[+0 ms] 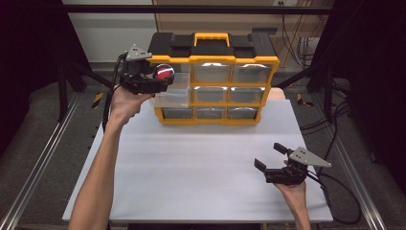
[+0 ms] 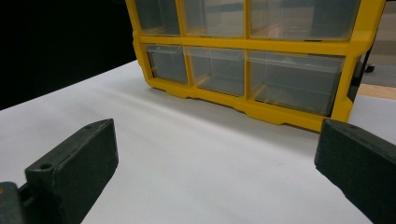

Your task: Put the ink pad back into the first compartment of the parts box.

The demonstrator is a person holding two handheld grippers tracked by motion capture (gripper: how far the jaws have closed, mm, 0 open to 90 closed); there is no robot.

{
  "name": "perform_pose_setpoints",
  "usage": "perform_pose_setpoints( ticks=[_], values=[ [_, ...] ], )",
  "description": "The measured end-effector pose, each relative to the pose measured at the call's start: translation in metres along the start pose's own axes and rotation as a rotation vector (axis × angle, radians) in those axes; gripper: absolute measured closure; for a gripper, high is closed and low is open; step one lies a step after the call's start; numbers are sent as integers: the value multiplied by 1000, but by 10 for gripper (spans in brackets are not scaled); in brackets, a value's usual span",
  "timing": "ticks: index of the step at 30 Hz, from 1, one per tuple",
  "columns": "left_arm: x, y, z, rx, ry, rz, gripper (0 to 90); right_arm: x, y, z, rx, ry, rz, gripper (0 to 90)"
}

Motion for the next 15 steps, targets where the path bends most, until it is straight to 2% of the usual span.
perform_pose_setpoints(
  ticks=[15],
  values=[
    [2,0,8,-6,-20,5,292,0,-1,0,7,-3,-1,3]
  ],
)
Point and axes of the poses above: each handheld gripper's, and its own axes: x roughly forward along the jaws, z roughly out of its underside, y roughly to its right, the point moved 2 cm from there along x, roughly forward along the jaws, and after that the axes turned 6 degrees about y, right-handed, at the moved point
